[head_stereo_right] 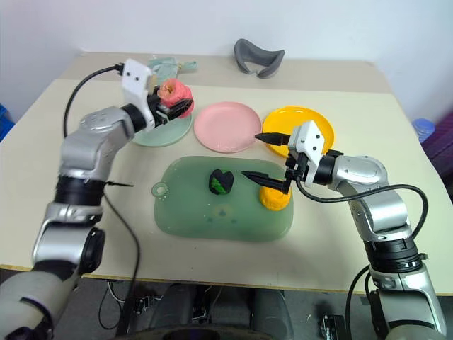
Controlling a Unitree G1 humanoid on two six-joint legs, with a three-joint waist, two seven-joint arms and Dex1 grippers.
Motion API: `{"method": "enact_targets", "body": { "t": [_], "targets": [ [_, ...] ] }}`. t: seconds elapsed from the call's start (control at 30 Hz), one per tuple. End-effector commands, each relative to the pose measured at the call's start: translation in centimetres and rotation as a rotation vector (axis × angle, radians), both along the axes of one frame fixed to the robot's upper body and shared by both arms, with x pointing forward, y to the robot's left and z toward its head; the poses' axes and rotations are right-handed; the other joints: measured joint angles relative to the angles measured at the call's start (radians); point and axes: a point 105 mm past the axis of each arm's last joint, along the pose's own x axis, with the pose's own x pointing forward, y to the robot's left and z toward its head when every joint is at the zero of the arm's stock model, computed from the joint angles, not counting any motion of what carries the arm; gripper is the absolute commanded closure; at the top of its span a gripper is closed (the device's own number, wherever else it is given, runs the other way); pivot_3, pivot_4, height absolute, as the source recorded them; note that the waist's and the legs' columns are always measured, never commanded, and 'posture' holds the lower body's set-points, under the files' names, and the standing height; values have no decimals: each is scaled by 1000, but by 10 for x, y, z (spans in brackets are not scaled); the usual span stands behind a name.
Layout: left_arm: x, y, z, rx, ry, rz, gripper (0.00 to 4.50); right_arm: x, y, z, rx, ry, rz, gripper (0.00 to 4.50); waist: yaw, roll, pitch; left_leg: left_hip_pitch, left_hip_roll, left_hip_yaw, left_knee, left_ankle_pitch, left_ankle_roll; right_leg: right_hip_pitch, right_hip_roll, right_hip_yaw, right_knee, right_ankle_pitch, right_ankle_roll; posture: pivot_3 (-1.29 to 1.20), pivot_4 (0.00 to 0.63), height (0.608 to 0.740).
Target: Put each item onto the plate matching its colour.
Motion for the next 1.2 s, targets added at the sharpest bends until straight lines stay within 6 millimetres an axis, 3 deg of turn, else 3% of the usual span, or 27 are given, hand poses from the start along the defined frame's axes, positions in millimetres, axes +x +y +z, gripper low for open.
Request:
{"method": "enact_targets", "body": {
  "t": [0.03, 0.13, 0.27, 0.37, 0.67, 0.87, 1.0, 1.2],
  "targets": [
    [19, -41, 8, -35, -25, -26, 1150, 2, 0, 11, 20, -60, -39, 0, 2, -1, 1, -1, 0, 0, 0, 0, 0, -1, 0, 0, 0, 0, 0, 0, 150, 740],
    [27, -61, 2, -36, -4, -22, 1150, 5, -2, 13, 32, -65, -89, 0, 0, -2, 2, -7, 0, -1, 1, 0, 0, -6, 0, -1, 0, 0, 0, 0, 150, 740],
    [30, -69, -11, 9, 24, 2, 1150, 4, -4, 14, 36, -69, -129, 0, -17, -2, 2, -11, 0, -1, 0, 1, -1, -11, 1, -1, 0, 0, 0, 0, 150, 740],
    [30, -71, -15, 25, 30, 7, 18, 4, -5, 15, 44, -71, -158, 0, -24, -2, 2, -11, 0, -1, -1, 1, -2, -11, 1, -1, 1, 0, 0, 0, 150, 740],
    [28, -73, -24, 13, 47, -9, 18, 10, -8, 16, 61, -67, -278, 0, -22, -2, 2, -13, 0, -2, 1, 1, -2, -13, 1, -1, 1, 0, 0, 0, 150, 740],
    [23, -75, -2, -79, -28, -121, 18, 7, -12, 11, 70, -17, -316, 0, -22, -2, 2, -13, 0, -2, 1, 1, -2, -13, 1, -2, 2, 0, 0, 0, 150, 740],
    [0, -70, 10, -85, -127, -281, 18, -4, -16, 6, 71, 18, -314, 0, -27, -2, 1, -13, 0, -2, 0, 2, -2, -13, 1, -1, 2, 0, 0, 0, 150, 740],
    [-87, -52, 4, -41, -44, -686, 18, -27, -15, -9, 32, 97, -253, 0, -30, -2, 2, -13, 2, -2, 0, 2, -3, -14, 1, -1, 4, 0, 0, 0, 150, 740]
  ]
}}
